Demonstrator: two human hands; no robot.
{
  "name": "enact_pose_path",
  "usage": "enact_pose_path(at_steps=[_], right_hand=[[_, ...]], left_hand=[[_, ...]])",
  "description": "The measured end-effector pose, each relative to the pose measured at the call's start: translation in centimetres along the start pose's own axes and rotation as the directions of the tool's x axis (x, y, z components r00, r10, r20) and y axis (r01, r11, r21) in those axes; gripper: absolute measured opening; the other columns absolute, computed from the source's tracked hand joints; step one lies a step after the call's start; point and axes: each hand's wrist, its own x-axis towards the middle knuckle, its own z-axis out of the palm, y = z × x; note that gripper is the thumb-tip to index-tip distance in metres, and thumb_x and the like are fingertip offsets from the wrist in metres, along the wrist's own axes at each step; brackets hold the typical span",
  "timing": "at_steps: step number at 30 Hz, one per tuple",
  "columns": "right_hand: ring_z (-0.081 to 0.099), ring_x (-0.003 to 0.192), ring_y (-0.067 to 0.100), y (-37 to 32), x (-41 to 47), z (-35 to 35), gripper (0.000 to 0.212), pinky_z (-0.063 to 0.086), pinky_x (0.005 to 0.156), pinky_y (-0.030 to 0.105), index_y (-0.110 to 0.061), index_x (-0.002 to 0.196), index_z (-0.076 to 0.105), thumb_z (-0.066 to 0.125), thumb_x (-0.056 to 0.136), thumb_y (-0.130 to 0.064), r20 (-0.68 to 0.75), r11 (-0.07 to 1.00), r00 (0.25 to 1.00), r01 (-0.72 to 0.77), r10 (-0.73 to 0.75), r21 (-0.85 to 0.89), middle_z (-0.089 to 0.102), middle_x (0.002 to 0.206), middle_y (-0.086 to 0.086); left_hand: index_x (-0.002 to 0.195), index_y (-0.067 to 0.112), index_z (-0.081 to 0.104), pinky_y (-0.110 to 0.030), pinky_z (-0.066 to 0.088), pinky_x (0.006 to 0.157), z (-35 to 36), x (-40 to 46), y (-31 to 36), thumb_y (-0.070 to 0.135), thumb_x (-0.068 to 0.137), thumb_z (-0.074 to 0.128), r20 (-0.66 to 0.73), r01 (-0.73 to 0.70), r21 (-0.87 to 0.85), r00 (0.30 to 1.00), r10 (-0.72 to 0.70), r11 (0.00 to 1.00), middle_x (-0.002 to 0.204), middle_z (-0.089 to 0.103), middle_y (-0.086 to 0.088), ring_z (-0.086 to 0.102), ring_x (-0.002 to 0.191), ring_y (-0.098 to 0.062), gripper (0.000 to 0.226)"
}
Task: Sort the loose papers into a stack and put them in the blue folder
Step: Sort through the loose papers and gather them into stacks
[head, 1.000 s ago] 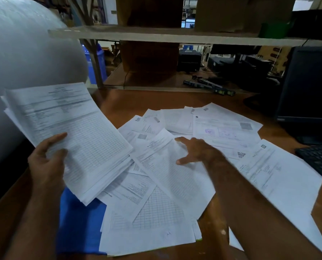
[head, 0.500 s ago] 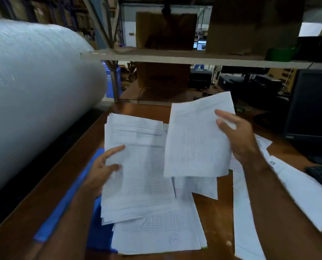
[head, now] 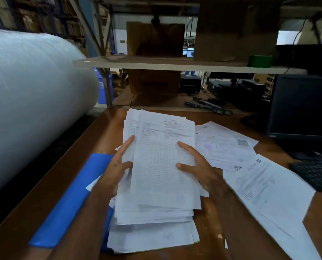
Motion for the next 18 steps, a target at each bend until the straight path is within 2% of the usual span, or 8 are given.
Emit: enact_pose_path(at_steps=[2, 4, 6, 9, 11, 13, 16, 18], right_hand=[[0.056, 0.131, 0.011, -0.1, -0.4, 0.4, 0.061, 0.052, 0.105, 0.038, -0.039, 0.139, 0.06, 0.079, 0.087, -0.013, 0.048, 0.992, 0.999, 0.009, -0.015, 0.128, 0.055, 0.145, -0.012], [0.057, 0.129, 0.009, -0.1, -0.2, 1.1, 0.057, 0.053, 0.102, 0.031, -0.035, 0.138, 0.061, 0.078, 0.088, -0.013, 0.032, 0.996, 0.999, 0.04, -0.042, 0.074, 0.058, 0.143, -0.013], [0.056, 0.127, 0.001, -0.1, 0.3, 2.0, 0.055, 0.052, 0.101, 0.023, -0.034, 0.138, 0.061, 0.078, 0.089, -0.016, -0.015, 0.998, 0.998, 0.057, -0.058, -0.037, 0.058, 0.14, -0.018], [0.052, 0.126, -0.009, 0.3, 1.6, 3.4, 0.055, 0.046, 0.104, 0.015, -0.037, 0.14, 0.058, 0.078, 0.089, -0.028, -0.038, 0.96, 0.99, 0.122, -0.136, -0.253, 0.055, 0.139, -0.028], [0.058, 0.118, -0.003, -0.3, 2.4, 3.9, 0.056, 0.049, 0.094, 0.012, -0.042, 0.141, 0.054, 0.077, 0.09, -0.034, -0.048, 0.942, 0.991, 0.103, -0.125, -0.319, 0.055, 0.134, -0.026], [0.063, 0.108, 0.008, -0.5, 3.1, 3.4, 0.059, 0.052, 0.086, 0.017, -0.041, 0.143, 0.05, 0.076, 0.09, -0.037, -0.052, 0.913, 0.995, 0.053, -0.081, -0.403, 0.058, 0.131, -0.014], [0.054, 0.126, 0.016, 0.9, 3.9, 0.6, 0.058, 0.048, 0.104, 0.033, -0.032, 0.142, 0.052, 0.074, 0.09, -0.044, -0.052, 0.721, 0.998, -0.023, -0.019, -0.693, 0.055, 0.144, -0.006], [0.047, 0.136, 0.023, 2.0, 3.9, -1.9, 0.059, 0.039, 0.114, 0.046, -0.031, 0.141, 0.053, 0.065, 0.09, -0.058, -0.195, 0.558, 0.98, -0.178, 0.03, -0.811, 0.05, 0.15, -0.002]], left_hand=[[0.141, 0.048, 0.05, -0.025, 0.05, 0.099, 0.3, 0.1, 0.3, 0.031, 0.103, 0.055, -0.008, 0.043, -0.06, 0.999, -0.044, 0.997, 0.143, 0.051, 0.025, 0.054, 0.124, -0.002, 0.041], [0.146, 0.045, 0.044, -0.028, 0.041, 0.108, 0.5, 0.1, 0.5, 0.062, 0.097, 0.049, 0.047, 0.028, -0.04, 0.999, -0.026, 0.999, 0.149, 0.046, 0.023, 0.049, 0.129, 0.0, 0.052], [0.148, 0.045, 0.041, -0.02, 0.044, 0.101, 0.2, 0.2, 0.8, 0.039, 0.1, 0.054, 0.123, -0.01, 0.034, 0.992, 0.006, 0.999, 0.141, 0.045, 0.033, 0.049, 0.124, 0.007, 0.05], [0.135, 0.032, 0.065, -0.035, 0.054, 0.101, -1.8, 0.5, 0.4, -0.006, 0.095, 0.06, 0.16, -0.028, 0.093, 0.987, 0.013, 0.995, 0.137, 0.063, 0.016, 0.06, 0.127, -0.015, 0.055], [0.13, 0.025, 0.07, -0.044, 0.052, 0.106, -4.1, 0.8, 0.0, -0.013, 0.092, 0.06, 0.075, -0.06, 0.101, 0.996, 0.053, 0.993, 0.138, 0.066, 0.007, 0.061, 0.128, -0.021, 0.055], [0.124, 0.028, 0.074, -0.039, 0.058, 0.095, -6.6, 0.9, 0.5, -0.013, 0.091, 0.06, -0.034, -0.055, 0.047, 0.998, 0.057, 0.997, 0.139, 0.065, 0.002, 0.062, 0.126, -0.025, 0.054], [0.119, 0.031, 0.076, -0.024, 0.06, 0.08, -9.7, 0.6, 1.2, -0.012, 0.09, 0.061, -0.141, -0.065, -0.022, 0.988, 0.061, 0.998, 0.143, 0.061, -0.001, 0.062, 0.125, -0.025, 0.055], [0.122, 0.029, 0.073, -0.021, 0.059, 0.076, -10.5, 0.5, 1.0, -0.013, 0.089, 0.061, -0.188, -0.065, -0.01, 0.98, 0.061, 0.998, 0.145, 0.058, -0.002, 0.06, 0.125, -0.025, 0.055]])
